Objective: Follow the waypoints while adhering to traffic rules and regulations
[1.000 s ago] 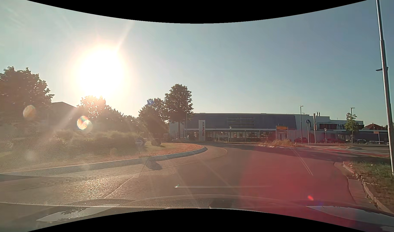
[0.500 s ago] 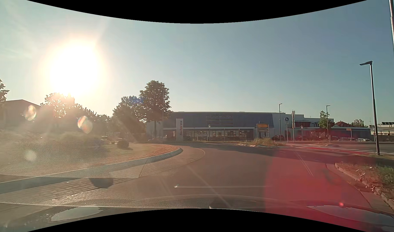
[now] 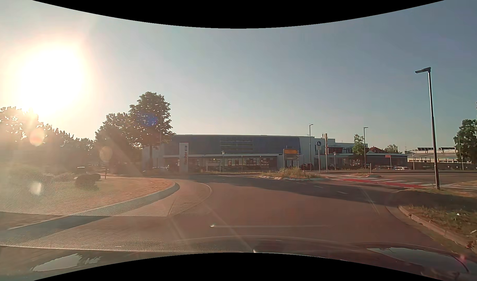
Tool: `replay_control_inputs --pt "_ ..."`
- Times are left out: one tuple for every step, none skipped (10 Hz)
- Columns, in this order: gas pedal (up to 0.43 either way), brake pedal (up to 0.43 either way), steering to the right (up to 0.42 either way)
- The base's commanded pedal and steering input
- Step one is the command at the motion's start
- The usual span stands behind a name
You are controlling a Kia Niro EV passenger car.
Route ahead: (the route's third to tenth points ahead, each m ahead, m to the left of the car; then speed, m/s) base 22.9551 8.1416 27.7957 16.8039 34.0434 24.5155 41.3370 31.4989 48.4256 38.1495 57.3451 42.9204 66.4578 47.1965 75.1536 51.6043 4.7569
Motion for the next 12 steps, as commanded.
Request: replay_control_inputs --pt "0.220 0.000 0.223" --pt "0.220 0.000 0.197" --pt "0.220 0.000 0.173" --pt "0.220 0.000 0.131" --pt "0.220 0.000 0.086" --pt "0.220 0.000 0.055" --pt "0.177 0.000 0.014" --pt "0.169 0.000 -0.020" --pt "0.157 0.000 -0.045" --pt "0.157 0.000 -0.061" --pt "0.157 0.000 -0.083" --pt "0.157 0.000 -0.106"
